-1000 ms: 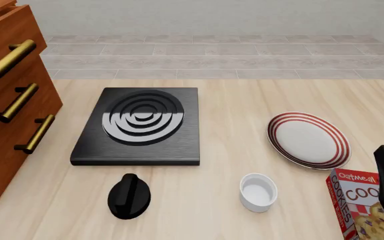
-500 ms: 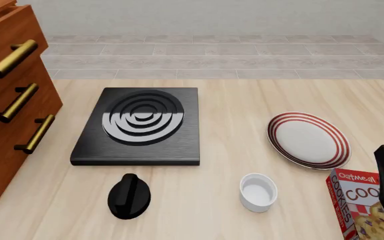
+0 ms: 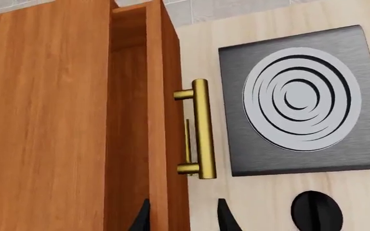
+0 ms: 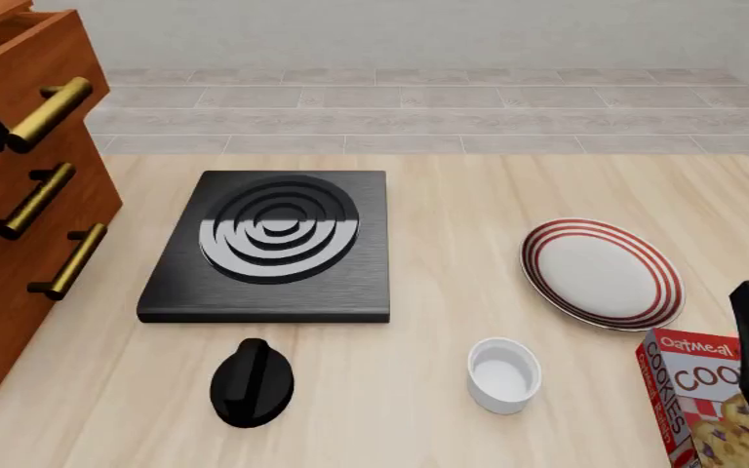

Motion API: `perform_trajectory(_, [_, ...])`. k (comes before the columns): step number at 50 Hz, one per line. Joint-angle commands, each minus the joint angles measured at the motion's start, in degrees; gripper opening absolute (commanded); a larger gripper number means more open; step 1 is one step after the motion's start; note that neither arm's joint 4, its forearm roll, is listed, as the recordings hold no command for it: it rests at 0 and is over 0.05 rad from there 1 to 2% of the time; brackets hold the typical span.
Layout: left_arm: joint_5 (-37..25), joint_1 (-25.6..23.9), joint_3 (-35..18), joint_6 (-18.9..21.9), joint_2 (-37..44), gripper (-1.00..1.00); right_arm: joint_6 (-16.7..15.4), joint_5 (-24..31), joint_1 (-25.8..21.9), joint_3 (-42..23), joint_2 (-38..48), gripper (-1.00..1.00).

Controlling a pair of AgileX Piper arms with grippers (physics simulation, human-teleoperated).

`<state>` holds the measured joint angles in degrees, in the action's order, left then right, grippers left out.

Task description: Pick the akita bowl in the top layer of the wooden cabinet and place it on the plate.

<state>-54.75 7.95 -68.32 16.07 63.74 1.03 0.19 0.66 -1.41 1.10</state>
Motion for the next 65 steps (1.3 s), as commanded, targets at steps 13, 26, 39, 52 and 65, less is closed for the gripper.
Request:
perform_trajectory(13, [-2.0,-4.9,-2.1,0.0,2.6,1.0,0.2,0.7,0.0,0.1,-0.9,1.0])
perform_trajectory(26, [-3.3,-6.3,-3.4,-1.2,4.3,1.0,0.2,0.6,0.0,0.2,-0.9,1.0])
perform_trajectory(39, [-4.4,-8.5,-4.1,-2.4,5.5,1.0,0.2,0.6,0.0,0.2,-0.9,1.0])
perform_trajectory(52, [-5.7,-12.2,-4.6,-4.5,6.4,1.0,0.2,0.6,0.0,0.2,-0.9,1.0])
perform_trajectory(65, [-6.3,-16.0,-4.7,-6.4,6.8,1.0,0.2,0.6,0.1,0.1,-0.9,1.0])
